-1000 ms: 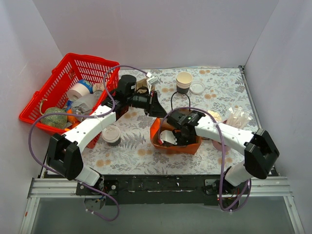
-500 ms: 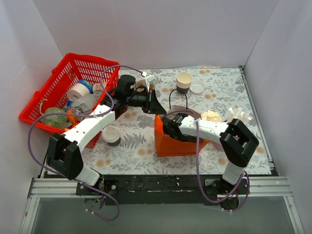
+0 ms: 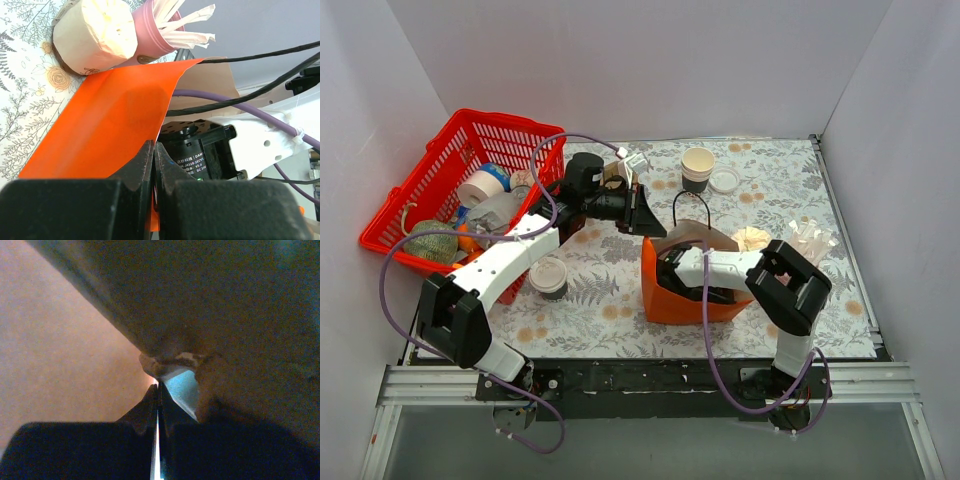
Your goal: Pack the takeout coffee
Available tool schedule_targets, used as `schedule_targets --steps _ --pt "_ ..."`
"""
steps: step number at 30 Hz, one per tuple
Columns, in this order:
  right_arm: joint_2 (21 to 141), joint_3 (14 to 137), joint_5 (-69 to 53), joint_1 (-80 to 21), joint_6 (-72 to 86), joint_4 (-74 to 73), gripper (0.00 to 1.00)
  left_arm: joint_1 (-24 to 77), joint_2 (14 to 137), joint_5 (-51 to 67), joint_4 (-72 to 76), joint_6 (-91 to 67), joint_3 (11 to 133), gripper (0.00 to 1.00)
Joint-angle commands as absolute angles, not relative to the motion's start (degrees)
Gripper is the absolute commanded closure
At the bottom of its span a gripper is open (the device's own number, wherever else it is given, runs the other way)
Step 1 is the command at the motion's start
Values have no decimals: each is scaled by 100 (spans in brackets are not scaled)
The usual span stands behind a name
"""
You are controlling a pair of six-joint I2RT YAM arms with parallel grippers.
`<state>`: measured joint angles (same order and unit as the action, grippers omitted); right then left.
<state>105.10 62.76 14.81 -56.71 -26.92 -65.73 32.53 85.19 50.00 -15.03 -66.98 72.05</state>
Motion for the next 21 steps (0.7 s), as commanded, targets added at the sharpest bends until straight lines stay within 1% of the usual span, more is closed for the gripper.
schedule_targets --steps 1,5,8,19,21 --pt "10521 6451 1731 -5678 -2558 -6495 99 3270 8402 5230 -1371 -6803 7532 100" --pt "10161 6723 2056 -5678 -2566 -6197 99 3270 8359 5133 -1450 -6680 7445 100" --pt "9626 6838 2259 -5678 -2584 -5977 99 3270 8297 4975 -1555 -6592 7313 100" --pt "8175 6653 2706 -5678 -2610 -4915 99 3270 7840 4430 -1819 -6460 6961 100" --pt "7815 6714 2620 -5678 -2680 -4738 99 3270 7822 4395 -1854 -6451 6952 100"
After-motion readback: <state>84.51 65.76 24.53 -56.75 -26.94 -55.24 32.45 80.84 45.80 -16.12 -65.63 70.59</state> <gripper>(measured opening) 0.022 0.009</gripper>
